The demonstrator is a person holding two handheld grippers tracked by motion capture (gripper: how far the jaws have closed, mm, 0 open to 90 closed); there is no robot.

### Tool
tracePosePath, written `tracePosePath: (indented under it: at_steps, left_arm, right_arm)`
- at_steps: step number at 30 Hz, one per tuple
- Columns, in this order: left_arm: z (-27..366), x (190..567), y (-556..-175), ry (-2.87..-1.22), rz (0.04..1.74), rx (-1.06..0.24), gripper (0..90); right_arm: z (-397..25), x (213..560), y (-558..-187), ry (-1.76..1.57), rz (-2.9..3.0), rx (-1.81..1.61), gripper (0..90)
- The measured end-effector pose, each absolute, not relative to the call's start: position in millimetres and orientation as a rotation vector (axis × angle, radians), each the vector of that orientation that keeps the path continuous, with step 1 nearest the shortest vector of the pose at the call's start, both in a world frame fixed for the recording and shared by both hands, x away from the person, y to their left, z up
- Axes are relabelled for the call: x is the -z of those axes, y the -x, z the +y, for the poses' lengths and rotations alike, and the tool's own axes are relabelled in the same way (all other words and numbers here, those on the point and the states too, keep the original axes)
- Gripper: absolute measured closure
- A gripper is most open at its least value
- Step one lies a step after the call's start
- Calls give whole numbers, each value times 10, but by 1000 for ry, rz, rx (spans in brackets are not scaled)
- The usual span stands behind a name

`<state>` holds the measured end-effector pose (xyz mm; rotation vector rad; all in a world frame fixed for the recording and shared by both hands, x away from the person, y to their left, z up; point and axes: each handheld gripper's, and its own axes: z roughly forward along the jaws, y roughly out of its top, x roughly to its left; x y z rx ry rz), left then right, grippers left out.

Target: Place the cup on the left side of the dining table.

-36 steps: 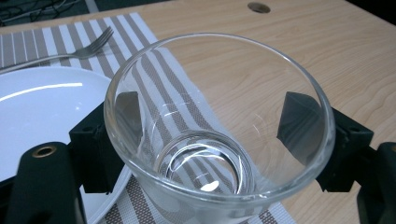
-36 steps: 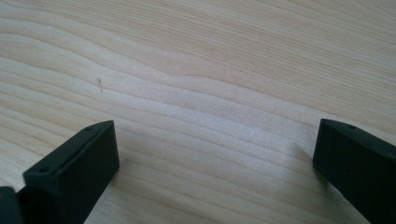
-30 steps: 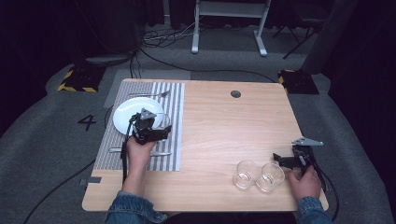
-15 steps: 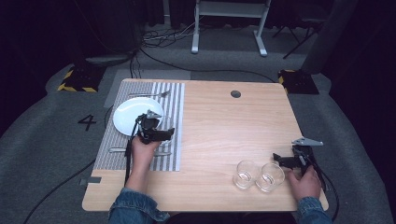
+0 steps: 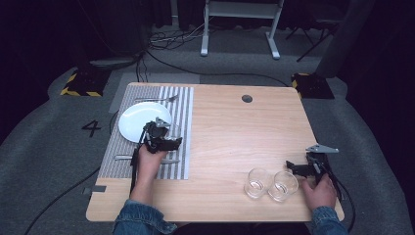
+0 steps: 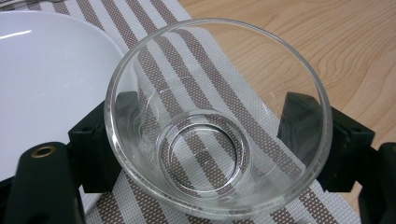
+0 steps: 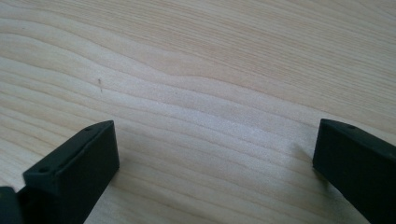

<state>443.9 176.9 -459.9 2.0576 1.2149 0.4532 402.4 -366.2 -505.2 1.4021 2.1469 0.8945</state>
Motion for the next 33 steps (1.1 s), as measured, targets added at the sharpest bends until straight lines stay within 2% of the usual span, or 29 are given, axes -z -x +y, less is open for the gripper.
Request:
tracePosePath:
  at_steps: [4,14,33]
  left_arm:
    - [1751,4568,-4422,-2060,1219,-480,181]
    - [1810,4409,-4327,-1943,1210,-493,159]
    - [1950,4152,-3815,-1971,1140,-541,157]
  right_arm:
    - [-3662,5052,-4024,-1402,2147,-894,7]
    - [-3663,5052,-4025,-1401,2146,-894,7]
    - [-3663,5052,-4026,-1401,2146,-894,6]
